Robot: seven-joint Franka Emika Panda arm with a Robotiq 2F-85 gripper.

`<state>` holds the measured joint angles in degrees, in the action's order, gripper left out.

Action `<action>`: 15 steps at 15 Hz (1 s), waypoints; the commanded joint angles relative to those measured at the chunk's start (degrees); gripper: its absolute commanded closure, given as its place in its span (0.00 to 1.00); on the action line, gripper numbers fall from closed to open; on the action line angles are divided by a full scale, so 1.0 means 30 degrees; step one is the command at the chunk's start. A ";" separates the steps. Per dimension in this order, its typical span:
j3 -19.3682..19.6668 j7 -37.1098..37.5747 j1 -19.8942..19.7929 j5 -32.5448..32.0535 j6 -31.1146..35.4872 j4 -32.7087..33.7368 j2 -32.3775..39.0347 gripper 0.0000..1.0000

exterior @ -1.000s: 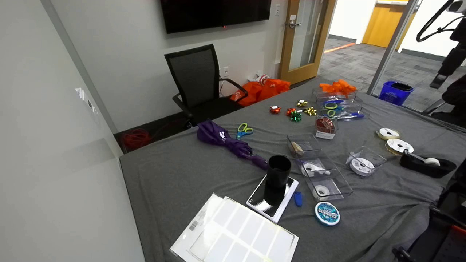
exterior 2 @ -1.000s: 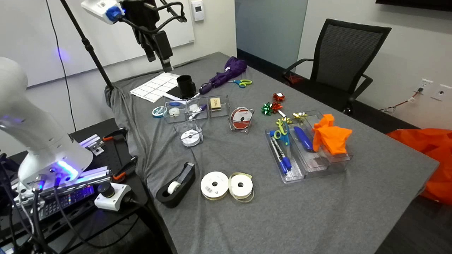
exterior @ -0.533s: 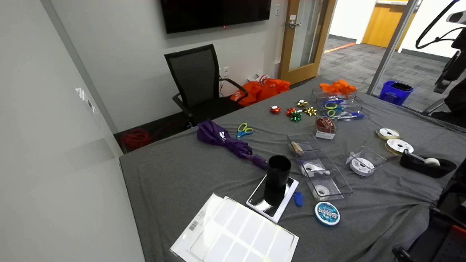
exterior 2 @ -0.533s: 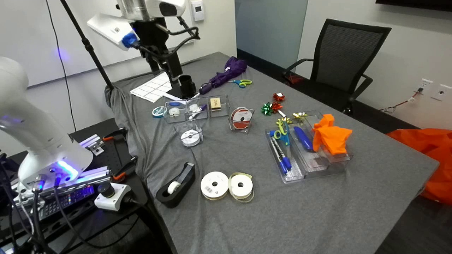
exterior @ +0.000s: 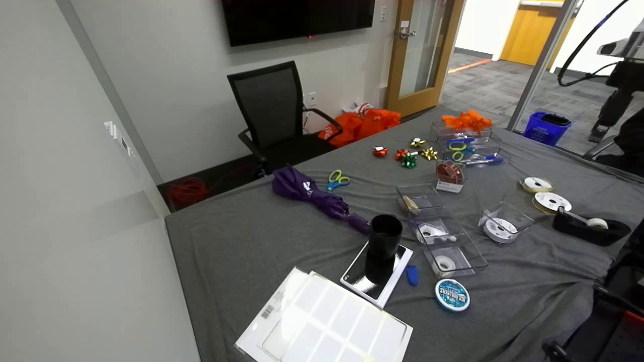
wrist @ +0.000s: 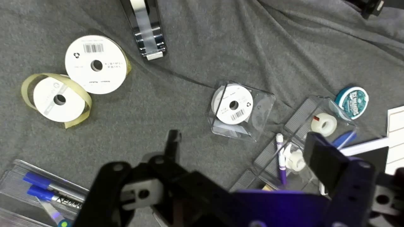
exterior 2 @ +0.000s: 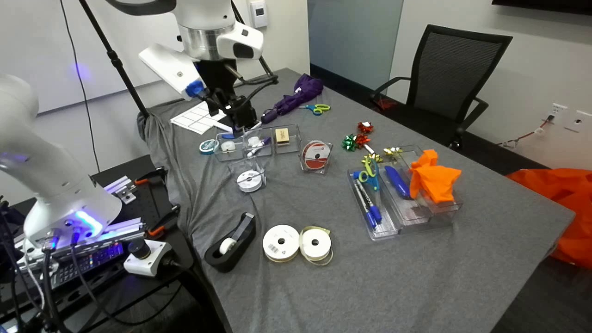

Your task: Remove the white decorating ribbon from the stationary holder and put it on the table

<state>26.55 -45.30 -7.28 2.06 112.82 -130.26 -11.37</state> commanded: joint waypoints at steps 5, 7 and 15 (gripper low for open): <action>-0.0424 -0.2537 -0.2280 -0.3185 0.0627 0.0417 0.1594 0.00; -0.0479 -0.2767 -0.2520 -0.3562 0.1504 0.0312 0.1602 0.00; -0.1014 -0.1676 -0.2345 -0.2629 0.2039 0.0274 0.2054 0.00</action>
<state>25.82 -51.97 -13.43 -7.62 116.42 -129.67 -7.27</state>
